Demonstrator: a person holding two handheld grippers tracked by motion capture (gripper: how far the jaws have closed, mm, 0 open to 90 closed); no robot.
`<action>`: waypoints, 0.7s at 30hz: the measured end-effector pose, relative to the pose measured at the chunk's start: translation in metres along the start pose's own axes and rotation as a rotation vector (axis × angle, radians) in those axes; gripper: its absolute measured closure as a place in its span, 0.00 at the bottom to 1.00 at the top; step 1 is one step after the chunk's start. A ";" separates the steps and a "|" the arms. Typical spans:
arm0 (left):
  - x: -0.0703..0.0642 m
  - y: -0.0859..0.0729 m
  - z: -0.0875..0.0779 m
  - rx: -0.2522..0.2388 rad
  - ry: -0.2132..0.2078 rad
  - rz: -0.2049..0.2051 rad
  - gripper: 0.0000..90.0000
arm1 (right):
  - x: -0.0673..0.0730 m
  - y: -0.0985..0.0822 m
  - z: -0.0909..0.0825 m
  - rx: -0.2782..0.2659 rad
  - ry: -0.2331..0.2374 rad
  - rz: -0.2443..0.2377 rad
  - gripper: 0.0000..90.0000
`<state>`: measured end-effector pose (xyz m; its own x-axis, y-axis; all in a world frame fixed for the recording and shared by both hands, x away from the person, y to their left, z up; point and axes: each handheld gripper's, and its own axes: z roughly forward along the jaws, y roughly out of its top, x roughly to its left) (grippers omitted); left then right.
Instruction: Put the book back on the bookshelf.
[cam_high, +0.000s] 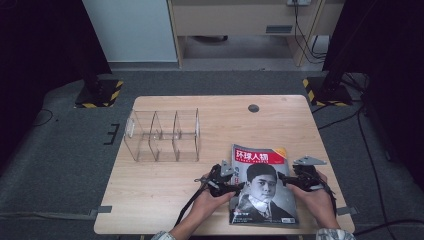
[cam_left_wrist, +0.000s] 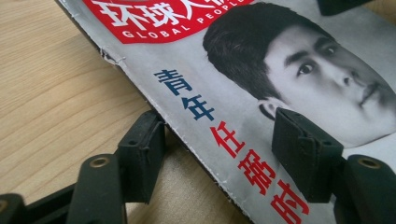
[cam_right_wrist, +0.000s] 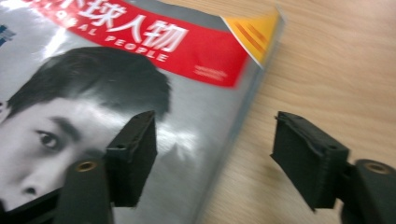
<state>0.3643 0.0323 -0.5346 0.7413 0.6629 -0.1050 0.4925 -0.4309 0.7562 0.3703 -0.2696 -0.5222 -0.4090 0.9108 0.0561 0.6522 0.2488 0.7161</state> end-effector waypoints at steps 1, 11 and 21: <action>0.000 0.000 0.000 -0.001 0.000 0.000 0.40 | -0.003 -0.002 -0.001 0.008 -0.003 0.011 0.37; 0.003 -0.001 -0.001 -0.008 -0.001 -0.016 0.47 | 0.001 -0.003 0.004 0.023 0.054 0.013 0.52; 0.009 -0.001 -0.003 -0.020 -0.016 -0.052 0.57 | 0.003 -0.004 0.005 0.009 0.053 0.009 0.52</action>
<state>0.3690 0.0407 -0.5347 0.7226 0.6737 -0.1546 0.5210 -0.3838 0.7624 0.3698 -0.2659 -0.5285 -0.4363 0.8943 0.0992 0.6613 0.2439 0.7094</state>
